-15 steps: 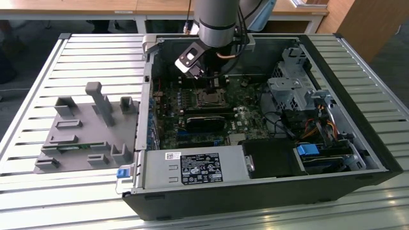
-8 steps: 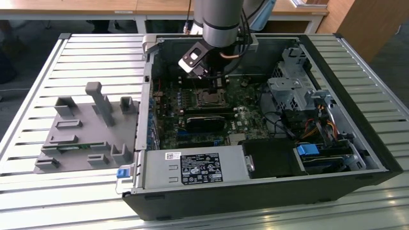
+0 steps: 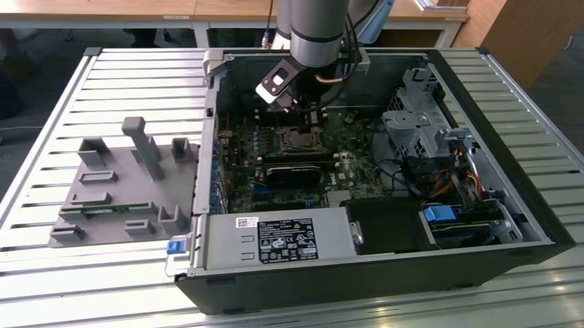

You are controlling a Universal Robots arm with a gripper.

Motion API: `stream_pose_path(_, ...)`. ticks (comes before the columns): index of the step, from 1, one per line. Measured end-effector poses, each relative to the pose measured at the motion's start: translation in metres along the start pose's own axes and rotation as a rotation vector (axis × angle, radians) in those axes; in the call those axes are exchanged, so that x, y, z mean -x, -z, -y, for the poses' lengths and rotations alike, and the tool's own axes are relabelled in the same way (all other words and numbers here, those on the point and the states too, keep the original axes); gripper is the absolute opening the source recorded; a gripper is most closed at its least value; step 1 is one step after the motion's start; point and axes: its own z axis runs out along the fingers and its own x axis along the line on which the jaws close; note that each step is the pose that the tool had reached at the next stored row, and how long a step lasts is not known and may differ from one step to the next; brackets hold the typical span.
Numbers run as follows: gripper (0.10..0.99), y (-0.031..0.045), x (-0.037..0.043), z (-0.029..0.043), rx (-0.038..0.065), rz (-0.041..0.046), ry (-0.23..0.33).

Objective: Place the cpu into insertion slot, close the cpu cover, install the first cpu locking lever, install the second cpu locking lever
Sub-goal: 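Install the first cpu locking lever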

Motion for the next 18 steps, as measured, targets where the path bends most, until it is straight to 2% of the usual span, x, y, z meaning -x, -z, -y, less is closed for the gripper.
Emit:
stream_pose_path(5,0.106,0.0034,-0.0002,0.0000,0.000,-0.0003,0.000)
stream_pose_path(18,0.106,0.0222,-0.0011,-0.0003,0.000,-0.0002,0.000)
